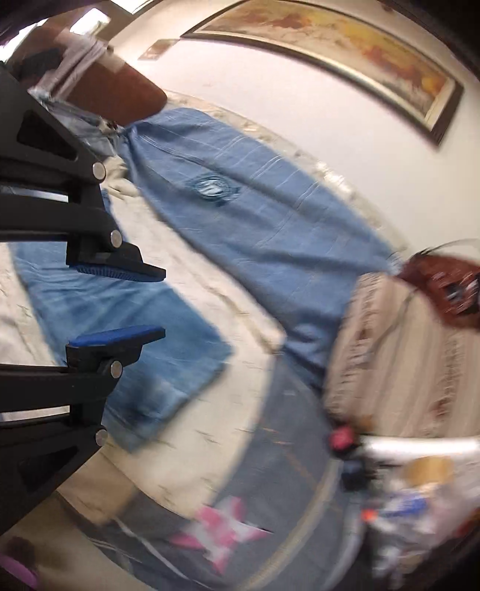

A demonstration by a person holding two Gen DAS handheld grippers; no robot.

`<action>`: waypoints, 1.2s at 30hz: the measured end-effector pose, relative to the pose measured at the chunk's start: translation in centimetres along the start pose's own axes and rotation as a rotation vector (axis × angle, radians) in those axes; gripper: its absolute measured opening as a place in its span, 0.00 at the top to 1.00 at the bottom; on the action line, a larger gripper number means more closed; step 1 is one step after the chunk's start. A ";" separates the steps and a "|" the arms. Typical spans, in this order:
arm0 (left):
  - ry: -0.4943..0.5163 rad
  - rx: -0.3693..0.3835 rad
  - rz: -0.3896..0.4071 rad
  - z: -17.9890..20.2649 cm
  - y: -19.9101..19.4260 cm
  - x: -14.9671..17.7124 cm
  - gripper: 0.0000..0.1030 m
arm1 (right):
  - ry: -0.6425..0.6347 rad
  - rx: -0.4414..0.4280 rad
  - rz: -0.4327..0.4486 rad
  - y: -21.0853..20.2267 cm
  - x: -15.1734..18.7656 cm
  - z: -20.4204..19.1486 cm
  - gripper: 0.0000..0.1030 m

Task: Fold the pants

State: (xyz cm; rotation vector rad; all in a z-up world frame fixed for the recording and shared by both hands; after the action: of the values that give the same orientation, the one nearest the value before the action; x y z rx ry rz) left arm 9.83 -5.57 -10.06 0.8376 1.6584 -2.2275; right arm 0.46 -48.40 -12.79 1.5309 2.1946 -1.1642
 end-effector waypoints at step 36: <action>0.044 -0.277 0.189 1.5 -1.6 -1.1 0.06 | -0.639 0.127 -0.070 3.6 8.2 -11.4 0.35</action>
State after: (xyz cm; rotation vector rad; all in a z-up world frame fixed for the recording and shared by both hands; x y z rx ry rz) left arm 9.45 -6.63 -7.81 0.9312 1.7738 -1.8164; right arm 2.86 -34.15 -11.75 0.9335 1.7729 -1.5694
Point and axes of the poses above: each gripper's, at about its wrist camera, not at the fingertips, and y roughly the way its jaws point, z to its right, x to its underside, the point moved 4 cm from there along y, roughly the way its jaws point, and after that the axes turned 9 degrees about -z, right-handed, at the moved point
